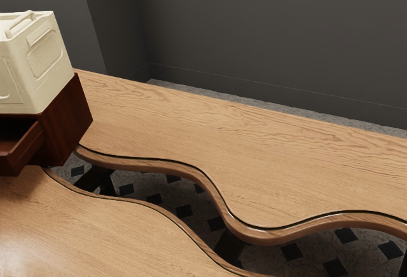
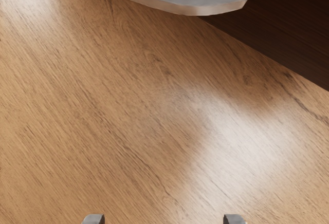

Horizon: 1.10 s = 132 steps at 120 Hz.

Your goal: Push the drawer handle with one arm to close the drawer

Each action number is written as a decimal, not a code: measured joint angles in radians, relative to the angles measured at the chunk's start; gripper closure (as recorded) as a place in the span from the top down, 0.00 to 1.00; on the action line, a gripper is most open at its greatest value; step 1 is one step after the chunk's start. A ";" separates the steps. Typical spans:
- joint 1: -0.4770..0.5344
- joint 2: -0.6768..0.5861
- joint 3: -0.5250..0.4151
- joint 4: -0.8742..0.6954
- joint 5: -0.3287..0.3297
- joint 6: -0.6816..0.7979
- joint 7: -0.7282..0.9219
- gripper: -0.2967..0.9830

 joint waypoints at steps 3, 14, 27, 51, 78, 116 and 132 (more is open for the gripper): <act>0.000 0.004 -0.001 0.001 0.001 0.014 0.011 0.34; -0.001 0.010 -0.004 0.004 0.010 0.061 0.053 0.26; -0.001 0.024 -0.004 0.014 0.022 0.108 0.115 0.21; 0.001 0.076 0.000 0.016 0.020 0.203 0.250 0.17; 0.001 0.147 0.002 0.065 -0.057 0.253 0.418 0.15; 0.009 0.197 0.002 0.131 -0.080 0.264 0.595 0.15; 0.024 0.211 0.003 0.151 -0.083 0.265 0.656 0.15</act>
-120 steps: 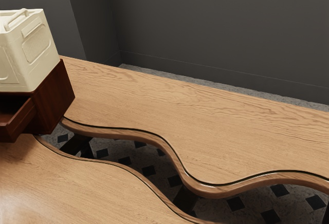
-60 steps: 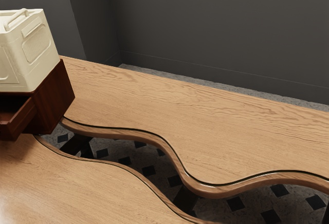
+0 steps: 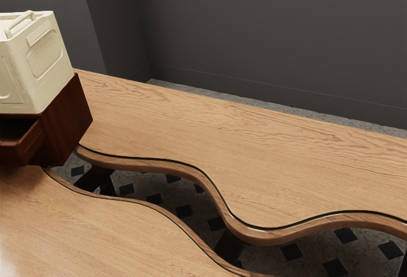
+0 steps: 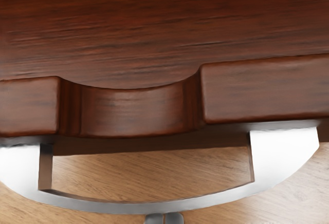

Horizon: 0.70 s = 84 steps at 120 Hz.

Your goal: Push the drawer handle with one arm to close the drawer

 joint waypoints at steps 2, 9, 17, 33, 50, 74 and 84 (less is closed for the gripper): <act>0.002 0.002 0.000 0.003 -0.001 0.000 0.007 0.15; 0.004 0.011 0.000 0.015 -0.002 0.000 0.031 0.15; 0.003 0.020 0.000 0.028 -0.003 0.000 0.055 0.15; 0.002 0.039 -0.003 0.045 -0.007 0.002 0.097 0.15; 0.000 0.068 -0.002 0.079 -0.008 0.005 0.135 0.15; 0.008 0.098 -0.009 0.105 -0.019 0.019 0.175 0.15; 0.010 0.102 -0.010 0.113 -0.026 0.028 0.188 0.15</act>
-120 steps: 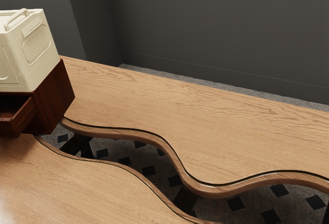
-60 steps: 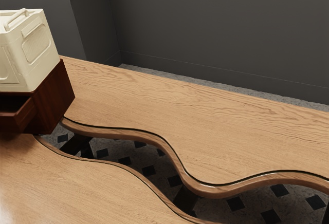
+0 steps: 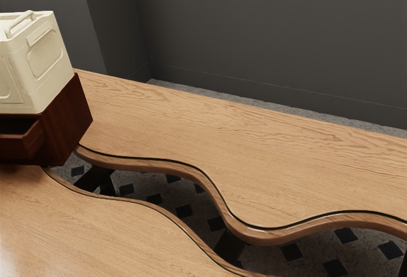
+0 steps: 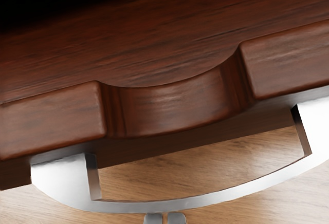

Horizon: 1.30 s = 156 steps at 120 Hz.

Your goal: Push the drawer handle with one arm to close the drawer

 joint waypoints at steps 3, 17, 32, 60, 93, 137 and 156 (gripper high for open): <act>0.001 0.001 -0.001 0.004 -0.001 0.002 0.003 0.15; 0.007 0.018 -0.012 0.026 -0.009 0.010 0.018 0.15; -0.004 0.035 -0.028 0.046 -0.016 0.014 0.031 0.15; -0.026 0.070 -0.044 0.083 -0.023 0.019 0.048 0.15; -0.023 0.109 -0.058 0.128 -0.024 0.021 0.066 0.15; -0.025 0.154 -0.074 0.184 -0.022 0.022 0.082 0.15; -0.023 0.156 -0.076 0.191 -0.021 0.021 0.089 0.16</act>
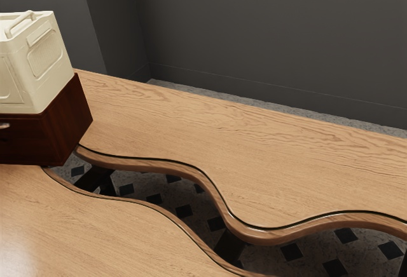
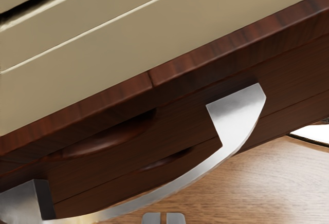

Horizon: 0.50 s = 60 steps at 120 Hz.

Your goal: Push the drawer handle with one arm to close the drawer

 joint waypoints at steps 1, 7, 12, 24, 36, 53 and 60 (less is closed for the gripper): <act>0.000 0.000 0.000 0.000 0.000 0.000 0.000 0.16; 0.001 0.000 0.000 0.003 0.000 -0.001 0.003 0.16; 0.001 0.000 0.000 0.004 -0.001 -0.002 0.004 0.16; 0.012 -0.048 -0.009 -0.041 -0.015 -0.031 0.001 0.15; 0.024 -0.303 -0.019 -0.275 -0.036 -0.081 -0.014 0.23; 0.016 -0.562 -0.049 -0.410 -0.065 -0.269 -0.033 0.47; 0.013 -0.632 -0.073 -0.414 -0.070 -0.359 -0.040 0.55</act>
